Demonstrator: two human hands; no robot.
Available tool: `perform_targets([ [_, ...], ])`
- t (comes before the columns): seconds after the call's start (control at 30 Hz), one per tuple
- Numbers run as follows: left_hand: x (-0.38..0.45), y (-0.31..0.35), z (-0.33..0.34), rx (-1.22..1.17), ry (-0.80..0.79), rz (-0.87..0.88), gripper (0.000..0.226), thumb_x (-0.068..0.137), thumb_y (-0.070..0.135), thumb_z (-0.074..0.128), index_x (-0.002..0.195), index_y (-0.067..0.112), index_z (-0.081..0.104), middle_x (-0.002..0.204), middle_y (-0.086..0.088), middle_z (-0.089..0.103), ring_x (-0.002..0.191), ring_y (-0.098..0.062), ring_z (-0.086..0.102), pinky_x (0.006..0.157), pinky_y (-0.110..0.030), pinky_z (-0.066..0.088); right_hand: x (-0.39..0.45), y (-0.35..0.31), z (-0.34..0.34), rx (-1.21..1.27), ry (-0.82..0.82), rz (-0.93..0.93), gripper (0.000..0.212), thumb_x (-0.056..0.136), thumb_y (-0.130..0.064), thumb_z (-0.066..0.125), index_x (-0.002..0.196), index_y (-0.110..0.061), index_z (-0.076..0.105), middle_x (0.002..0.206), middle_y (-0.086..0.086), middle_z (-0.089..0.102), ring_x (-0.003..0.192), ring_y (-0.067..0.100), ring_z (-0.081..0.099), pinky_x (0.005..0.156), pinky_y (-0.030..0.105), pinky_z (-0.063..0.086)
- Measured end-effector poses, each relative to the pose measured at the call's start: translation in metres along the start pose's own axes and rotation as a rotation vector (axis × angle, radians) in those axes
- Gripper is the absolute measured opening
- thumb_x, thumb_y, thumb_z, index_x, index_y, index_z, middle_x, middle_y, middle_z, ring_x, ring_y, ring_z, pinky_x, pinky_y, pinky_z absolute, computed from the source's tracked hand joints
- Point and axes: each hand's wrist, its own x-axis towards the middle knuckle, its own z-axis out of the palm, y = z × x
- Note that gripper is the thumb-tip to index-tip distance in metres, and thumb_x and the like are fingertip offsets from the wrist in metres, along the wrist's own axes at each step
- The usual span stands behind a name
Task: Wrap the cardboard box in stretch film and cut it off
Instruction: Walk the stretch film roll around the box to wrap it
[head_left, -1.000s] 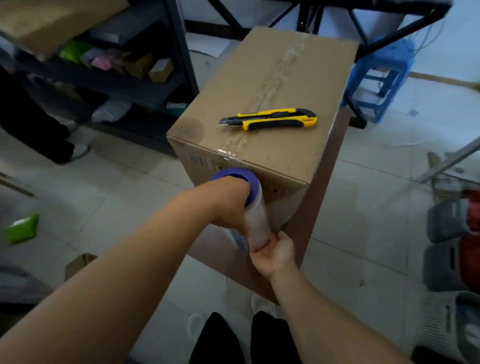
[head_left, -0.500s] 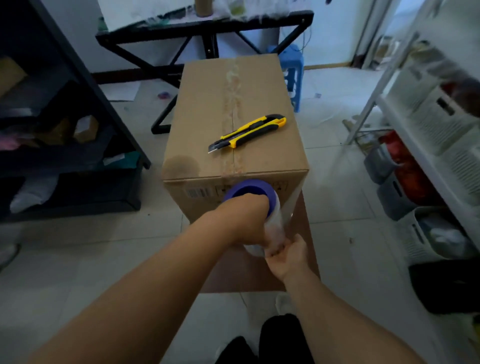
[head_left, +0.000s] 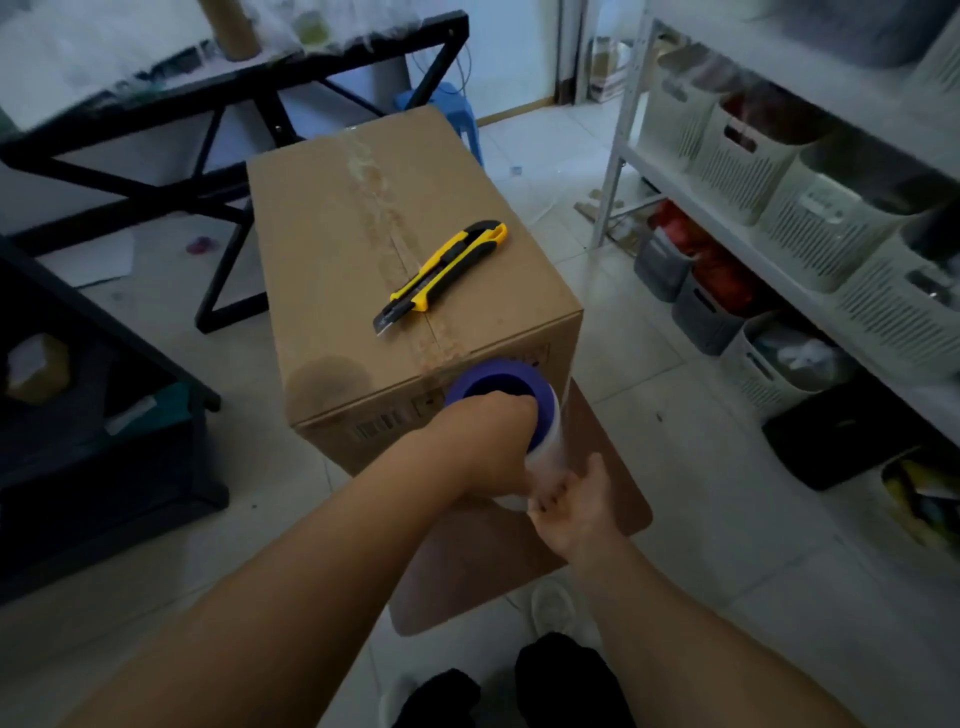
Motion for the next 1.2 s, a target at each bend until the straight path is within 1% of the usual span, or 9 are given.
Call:
perform_targets([
  [0.13,-0.006,-0.01,0.004,0.035,0.031,0.085,0.03,0.084,0.025,0.067,0.105,0.014,0.049,0.073,0.005,0.047,0.067,-0.014,0.05,0.062,-0.027,0.044,-0.002,0.021,-0.003,0.14,-0.008,-0.074,0.058,0.099,-0.058,0.029,0.087,-0.008,0.057,0.046,0.005,0.053,0.04,0.015,0.051,0.052,0.025,0.038],
  [0.23,-0.017,-0.021,0.006,0.06,0.037,0.143,0.035,0.084,0.025,0.067,0.11,0.012,0.047,0.077,0.004,0.047,0.074,-0.017,0.052,0.064,-0.029,0.045,-0.009,0.044,-0.001,0.236,-0.019,-0.136,0.059,0.099,-0.058,0.027,0.083,-0.008,0.055,0.04,0.002,0.054,0.032,0.011,0.05,0.05,0.024,0.037],
  [0.37,-0.032,-0.036,0.007,0.118,0.039,0.201,0.034,0.083,0.027,0.069,0.103,0.012,0.047,0.078,0.002,0.051,0.072,-0.018,0.054,0.063,-0.03,0.049,-0.013,0.075,0.004,0.29,-0.016,-0.188,0.063,0.098,-0.058,0.032,0.113,-0.003,0.059,0.079,0.009,0.066,0.07,0.017,0.063,0.069,0.027,0.048],
  [0.47,-0.041,-0.042,0.006,0.133,0.043,0.21,0.03,0.082,0.028,0.07,0.095,0.015,0.046,0.074,0.003,0.05,0.071,-0.017,0.054,0.064,-0.03,0.049,-0.016,0.091,0.005,0.283,-0.015,-0.2,0.069,0.098,-0.059,0.032,0.126,-0.001,0.056,0.077,0.008,0.065,0.066,0.016,0.062,0.068,0.027,0.048],
  [0.57,-0.048,-0.047,0.007,0.138,0.021,0.183,0.028,0.083,0.03,0.07,0.091,0.015,0.048,0.074,0.002,0.05,0.073,-0.018,0.055,0.066,-0.029,0.049,-0.015,0.102,0.003,0.228,-0.009,-0.213,0.074,0.096,-0.062,0.03,0.134,-0.003,0.054,0.118,0.014,0.065,0.101,0.025,0.063,0.099,0.034,0.047],
  [0.63,-0.052,-0.051,0.008,0.126,0.009,0.168,0.028,0.083,0.031,0.07,0.088,0.015,0.047,0.074,0.002,0.05,0.071,-0.017,0.053,0.065,-0.028,0.047,-0.014,0.107,0.003,0.213,-0.004,-0.214,0.075,0.096,-0.063,0.03,0.135,-0.004,0.053,0.128,0.015,0.062,0.113,0.027,0.06,0.107,0.037,0.042],
  [0.87,-0.06,-0.055,0.005,0.198,-0.02,0.15,0.032,0.084,0.034,0.07,0.092,0.015,0.045,0.074,0.004,0.049,0.075,-0.017,0.054,0.068,-0.029,0.048,-0.021,0.12,0.011,0.22,-0.014,-0.184,0.072,0.097,-0.061,0.032,0.134,-0.003,0.053,0.119,0.014,0.064,0.11,0.025,0.06,0.104,0.034,0.043],
  [1.1,-0.075,-0.064,0.007,0.244,-0.008,0.199,0.036,0.084,0.035,0.069,0.1,0.009,0.05,0.068,0.003,0.046,0.066,-0.016,0.051,0.061,-0.028,0.045,-0.021,0.138,0.013,0.212,-0.008,-0.204,0.077,0.095,-0.065,0.03,0.138,-0.005,0.051,0.133,0.016,0.06,0.123,0.029,0.056,0.112,0.041,0.038],
  [1.2,-0.082,-0.07,0.007,0.29,-0.013,0.244,0.042,0.085,0.033,0.068,0.11,0.005,0.05,0.078,-0.002,0.055,0.073,-0.019,0.057,0.066,-0.032,0.052,-0.024,0.151,0.016,0.218,0.008,-0.231,0.077,0.094,-0.066,0.028,0.138,-0.006,0.051,0.133,0.015,0.059,0.124,0.028,0.054,0.113,0.04,0.036],
])
